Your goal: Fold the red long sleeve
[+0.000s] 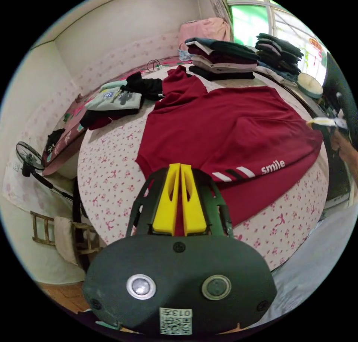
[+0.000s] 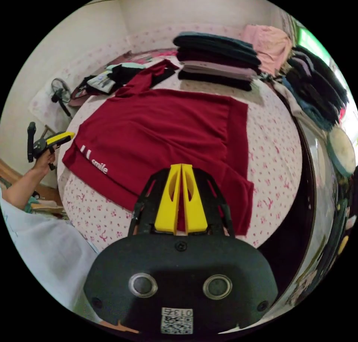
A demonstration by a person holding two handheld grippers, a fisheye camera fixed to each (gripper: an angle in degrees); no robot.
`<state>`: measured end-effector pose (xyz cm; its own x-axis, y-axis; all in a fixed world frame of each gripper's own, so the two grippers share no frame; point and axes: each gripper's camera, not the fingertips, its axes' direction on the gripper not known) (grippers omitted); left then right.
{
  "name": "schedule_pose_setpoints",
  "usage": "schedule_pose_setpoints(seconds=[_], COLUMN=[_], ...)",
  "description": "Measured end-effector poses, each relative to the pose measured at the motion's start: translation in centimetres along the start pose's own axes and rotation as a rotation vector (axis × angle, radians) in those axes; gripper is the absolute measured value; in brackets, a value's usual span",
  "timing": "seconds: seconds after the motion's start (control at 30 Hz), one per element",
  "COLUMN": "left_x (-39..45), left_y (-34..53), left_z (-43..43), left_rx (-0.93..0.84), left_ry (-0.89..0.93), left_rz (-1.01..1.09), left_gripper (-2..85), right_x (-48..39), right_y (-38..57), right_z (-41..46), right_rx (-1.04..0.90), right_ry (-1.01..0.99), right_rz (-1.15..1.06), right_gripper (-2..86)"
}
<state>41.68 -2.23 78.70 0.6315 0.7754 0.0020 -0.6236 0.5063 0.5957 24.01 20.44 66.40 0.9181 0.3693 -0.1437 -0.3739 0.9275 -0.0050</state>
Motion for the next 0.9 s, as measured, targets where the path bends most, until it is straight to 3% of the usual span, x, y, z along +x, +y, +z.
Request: schedule_pose_setpoints(seconds=[0.23,0.47,0.63,0.8,0.9], left_x=[2.7,1.0,-0.4,-2.6,-1.8], left_y=[0.4,-1.0,-1.1,-1.1,-1.7], left_z=[-1.5,0.5,-0.5,-3.6,-5.1], left_rx=[-0.001,-0.092,-0.067,0.013,0.053], left_ry=[-0.044,-0.024,0.001,-0.032,-0.011], left_rz=[0.219,0.135,0.053,-0.103,-0.028], left_gripper=[-0.3,-0.3,-0.3,-0.4,-0.3], right_x=[-8.3,-13.1,-10.0,-5.2,-2.7], right_y=[-7.8,-14.0,-15.6,-12.8,-9.4], right_z=[2.7,9.4,9.3,4.1,1.7], right_rx=[0.023,-0.099,-0.122,0.077,0.06], right_ry=[-0.187,-0.172,-0.202,-0.27,-0.205], right_rz=[-0.337,-0.51,-0.334,-0.197,-0.165], right_gripper=[0.1,0.0,0.1,0.1,0.1])
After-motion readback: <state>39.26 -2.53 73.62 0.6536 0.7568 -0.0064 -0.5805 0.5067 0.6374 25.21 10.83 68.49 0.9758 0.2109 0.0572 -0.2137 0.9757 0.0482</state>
